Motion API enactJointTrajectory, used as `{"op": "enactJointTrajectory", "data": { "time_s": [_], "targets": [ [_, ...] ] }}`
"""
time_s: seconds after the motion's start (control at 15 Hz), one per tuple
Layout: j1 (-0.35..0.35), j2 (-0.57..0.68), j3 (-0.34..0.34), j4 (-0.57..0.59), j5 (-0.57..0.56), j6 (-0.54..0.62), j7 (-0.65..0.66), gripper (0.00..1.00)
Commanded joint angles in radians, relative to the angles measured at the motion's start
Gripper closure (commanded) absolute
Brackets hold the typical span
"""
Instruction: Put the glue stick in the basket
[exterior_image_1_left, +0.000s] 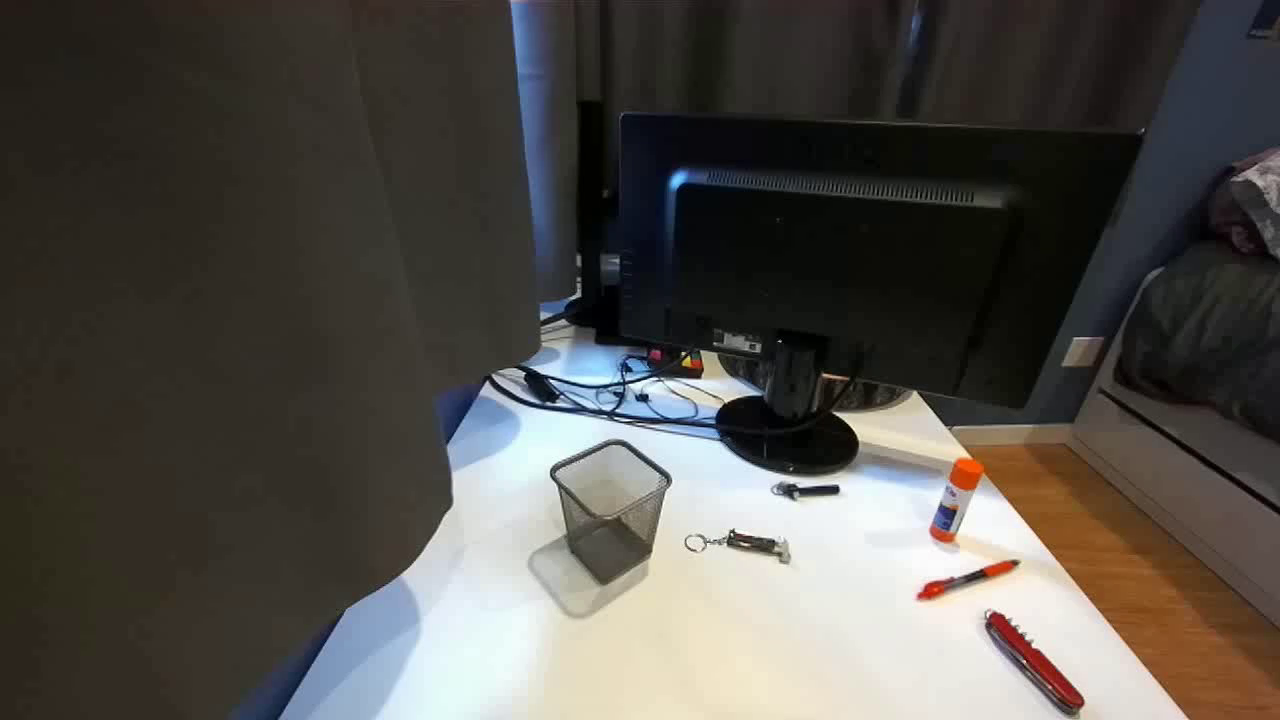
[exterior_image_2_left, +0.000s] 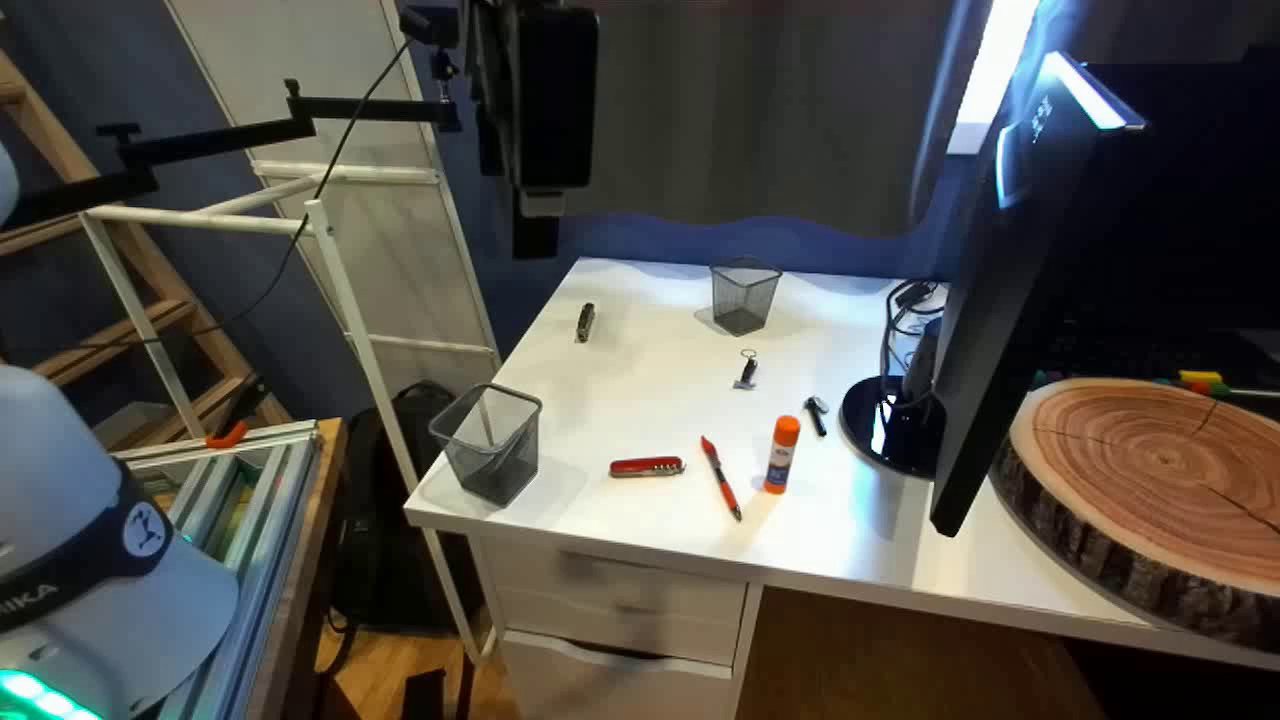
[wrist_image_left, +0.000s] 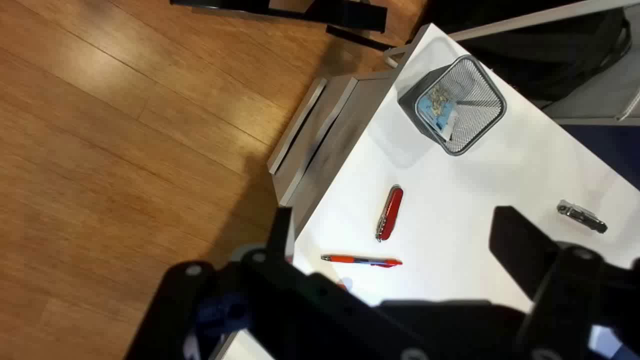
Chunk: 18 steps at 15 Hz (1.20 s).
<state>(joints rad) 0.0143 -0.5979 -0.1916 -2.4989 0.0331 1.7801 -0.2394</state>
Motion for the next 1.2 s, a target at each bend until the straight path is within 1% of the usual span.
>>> {"op": "enactJointTrajectory", "data": {
  "time_s": [0.0,0.6,0.67,0.73,0.87,0.93,1.07,1.13],
  "targets": [
    [-0.021,0.003,0.018,0.002,0.01,-0.002,-0.01,0.0],
    [-0.021,0.003,0.018,0.002,0.01,-0.002,-0.01,0.0],
    [-0.018,0.059,0.018,0.011,0.018,0.054,0.001,0.0],
    [-0.021,0.105,0.03,0.019,0.002,0.097,0.019,0.0],
    [0.01,0.187,0.033,0.028,0.043,0.211,-0.001,0.0],
    [0.018,0.236,0.055,0.029,0.032,0.283,0.008,0.0],
    [0.044,0.343,0.074,0.04,0.052,0.414,-0.012,0.0],
    [0.075,0.374,0.117,0.034,0.073,0.467,0.017,0.0]
  ]
}}
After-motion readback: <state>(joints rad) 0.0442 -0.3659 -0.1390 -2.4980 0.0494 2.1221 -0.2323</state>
